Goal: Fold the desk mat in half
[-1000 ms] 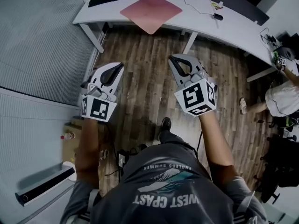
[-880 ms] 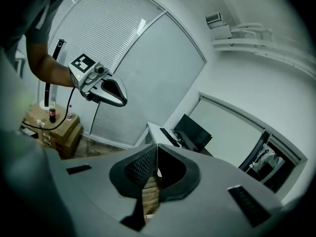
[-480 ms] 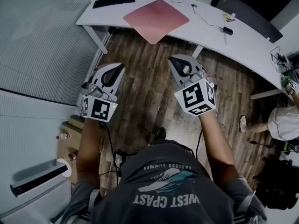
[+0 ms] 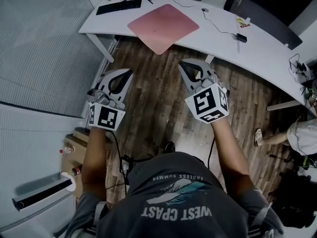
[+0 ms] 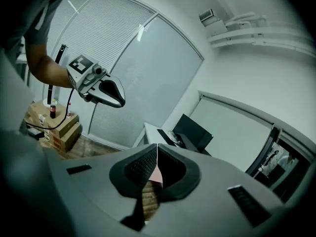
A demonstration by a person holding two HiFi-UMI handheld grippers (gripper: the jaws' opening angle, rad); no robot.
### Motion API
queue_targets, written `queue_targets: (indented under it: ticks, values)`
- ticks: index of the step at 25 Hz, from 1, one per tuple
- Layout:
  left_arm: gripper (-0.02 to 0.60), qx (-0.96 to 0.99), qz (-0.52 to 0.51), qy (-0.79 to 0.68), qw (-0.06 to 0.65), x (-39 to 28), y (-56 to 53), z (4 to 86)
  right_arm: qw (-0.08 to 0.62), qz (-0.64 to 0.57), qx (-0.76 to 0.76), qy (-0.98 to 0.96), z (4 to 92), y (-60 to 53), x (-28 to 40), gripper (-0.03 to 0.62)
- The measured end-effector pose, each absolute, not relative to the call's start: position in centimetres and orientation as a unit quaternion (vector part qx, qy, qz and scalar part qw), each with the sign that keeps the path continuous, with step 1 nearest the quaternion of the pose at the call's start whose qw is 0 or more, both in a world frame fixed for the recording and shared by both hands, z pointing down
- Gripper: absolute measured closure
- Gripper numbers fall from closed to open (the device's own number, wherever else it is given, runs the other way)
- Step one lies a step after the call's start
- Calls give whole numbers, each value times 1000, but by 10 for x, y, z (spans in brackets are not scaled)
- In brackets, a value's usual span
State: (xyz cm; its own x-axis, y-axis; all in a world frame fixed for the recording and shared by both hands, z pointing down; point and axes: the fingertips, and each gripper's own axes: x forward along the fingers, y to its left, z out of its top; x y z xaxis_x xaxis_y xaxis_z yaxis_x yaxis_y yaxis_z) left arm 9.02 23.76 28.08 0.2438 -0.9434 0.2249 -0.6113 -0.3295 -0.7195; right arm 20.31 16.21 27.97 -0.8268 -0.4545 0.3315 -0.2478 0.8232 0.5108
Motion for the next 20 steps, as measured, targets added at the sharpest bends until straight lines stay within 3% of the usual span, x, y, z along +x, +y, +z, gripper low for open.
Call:
queue_targets:
  ticks: [20]
  values:
    - [555, -803, -290, 439, 281, 58, 108, 299, 270, -202, 272, -901, 298, 70, 186, 566]
